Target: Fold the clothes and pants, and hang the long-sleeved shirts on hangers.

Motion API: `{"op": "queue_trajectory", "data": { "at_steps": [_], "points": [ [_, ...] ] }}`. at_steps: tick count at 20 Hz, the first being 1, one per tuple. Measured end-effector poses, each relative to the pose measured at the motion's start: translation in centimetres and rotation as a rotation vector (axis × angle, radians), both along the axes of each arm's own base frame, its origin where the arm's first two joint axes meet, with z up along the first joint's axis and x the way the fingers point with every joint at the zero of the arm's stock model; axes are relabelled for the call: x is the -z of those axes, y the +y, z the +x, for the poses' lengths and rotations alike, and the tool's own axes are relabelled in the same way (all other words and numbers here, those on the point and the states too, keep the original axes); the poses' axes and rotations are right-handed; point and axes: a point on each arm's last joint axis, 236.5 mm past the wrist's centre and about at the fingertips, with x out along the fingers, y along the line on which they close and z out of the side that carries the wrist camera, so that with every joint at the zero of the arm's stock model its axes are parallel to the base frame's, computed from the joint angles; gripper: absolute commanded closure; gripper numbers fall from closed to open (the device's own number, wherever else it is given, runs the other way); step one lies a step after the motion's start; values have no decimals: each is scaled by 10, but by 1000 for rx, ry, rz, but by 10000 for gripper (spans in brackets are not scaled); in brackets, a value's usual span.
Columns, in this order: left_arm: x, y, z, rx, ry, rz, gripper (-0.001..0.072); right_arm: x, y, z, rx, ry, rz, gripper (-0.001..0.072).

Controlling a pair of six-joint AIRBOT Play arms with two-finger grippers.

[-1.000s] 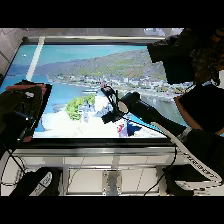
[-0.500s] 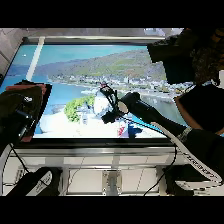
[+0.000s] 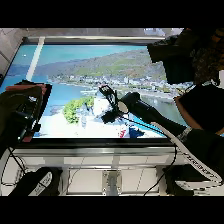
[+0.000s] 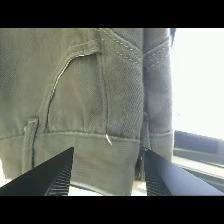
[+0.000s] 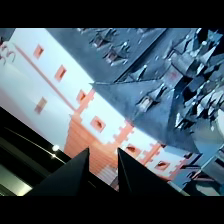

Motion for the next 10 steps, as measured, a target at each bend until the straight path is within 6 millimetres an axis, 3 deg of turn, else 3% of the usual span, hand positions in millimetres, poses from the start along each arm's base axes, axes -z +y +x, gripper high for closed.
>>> {"op": "queue_trajectory", "data": {
  "at_steps": [10],
  "points": [
    [-4,20,-9,-77,-36,-11,237,1,-2,-3,-23,7,-14,509]
  ]
}}
